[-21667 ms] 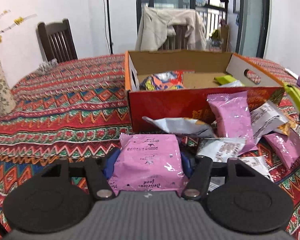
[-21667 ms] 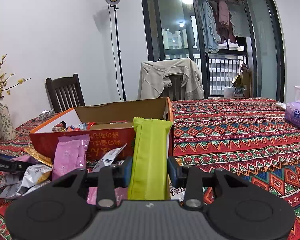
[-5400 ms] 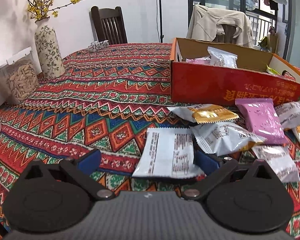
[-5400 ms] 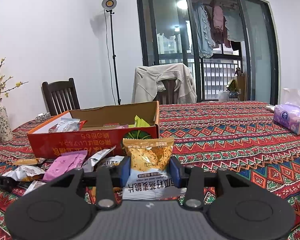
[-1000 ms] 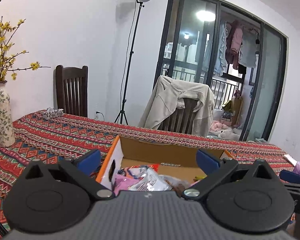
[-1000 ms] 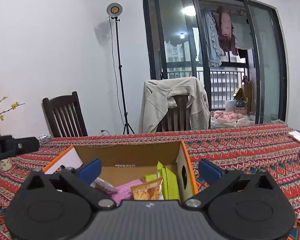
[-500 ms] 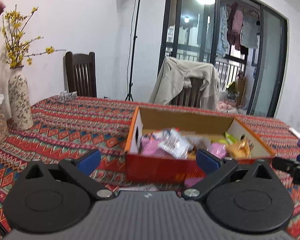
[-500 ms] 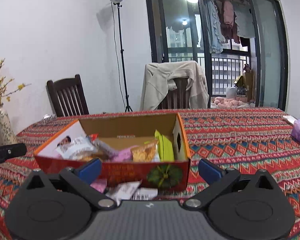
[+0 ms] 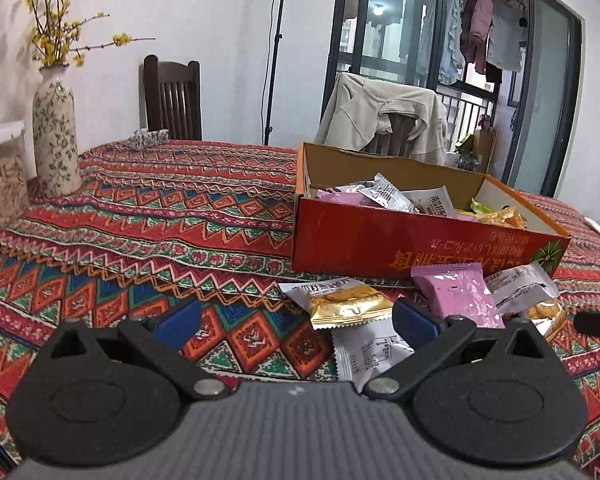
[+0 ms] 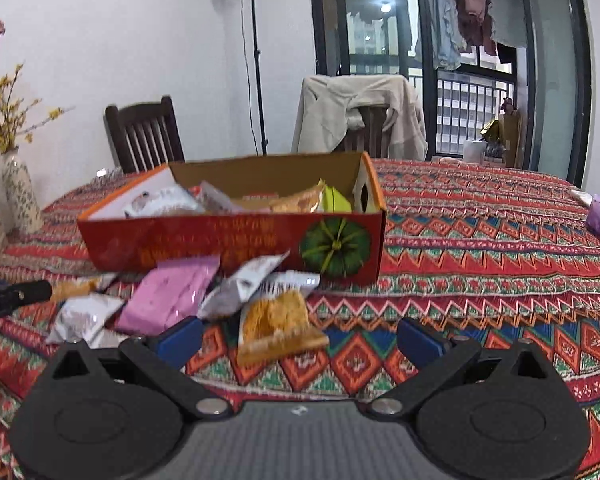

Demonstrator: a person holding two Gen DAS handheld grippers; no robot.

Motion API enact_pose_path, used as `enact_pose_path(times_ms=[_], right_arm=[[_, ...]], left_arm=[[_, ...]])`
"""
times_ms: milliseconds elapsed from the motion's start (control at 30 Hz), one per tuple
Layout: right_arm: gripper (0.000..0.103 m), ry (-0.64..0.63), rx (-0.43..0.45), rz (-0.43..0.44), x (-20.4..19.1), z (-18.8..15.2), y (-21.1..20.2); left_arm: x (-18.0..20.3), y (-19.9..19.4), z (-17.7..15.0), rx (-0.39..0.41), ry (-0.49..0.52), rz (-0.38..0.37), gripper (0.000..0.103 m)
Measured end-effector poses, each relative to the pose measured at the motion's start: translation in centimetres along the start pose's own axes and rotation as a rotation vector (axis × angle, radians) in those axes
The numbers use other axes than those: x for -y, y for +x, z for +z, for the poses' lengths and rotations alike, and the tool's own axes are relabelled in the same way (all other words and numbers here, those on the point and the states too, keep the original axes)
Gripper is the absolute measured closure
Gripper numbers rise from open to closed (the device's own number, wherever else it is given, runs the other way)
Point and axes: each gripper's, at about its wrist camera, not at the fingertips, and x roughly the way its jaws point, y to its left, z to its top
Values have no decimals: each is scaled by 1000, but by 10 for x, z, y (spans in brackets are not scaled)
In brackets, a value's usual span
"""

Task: Organize snacks
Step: 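Grasp another yellow cracker packet from the pile with the right gripper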

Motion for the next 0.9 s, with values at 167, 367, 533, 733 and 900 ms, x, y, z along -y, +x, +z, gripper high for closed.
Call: enact_pose_path(times_ms=[167, 367, 533, 733, 900], right_arm=[[0, -23, -33, -18, -4, 0, 6], [0, -76, -83, -32, -9, 10, 22], [4, -139, -135, -75, -17, 20, 46], [16, -149, -167, -49, -24, 25, 68], [37, -89, -143, 39, -18, 23, 70]], left_arm=[[-2, -2, -1, 23, -13, -7, 0], [-5, -2, -1, 26, -33, -13, 0], [-7, -2, -1, 27, -46, -15, 0], [-9, -1, -1, 21, -57, -21, 0], [-11, 1, -1, 12, -66, -29, 0]])
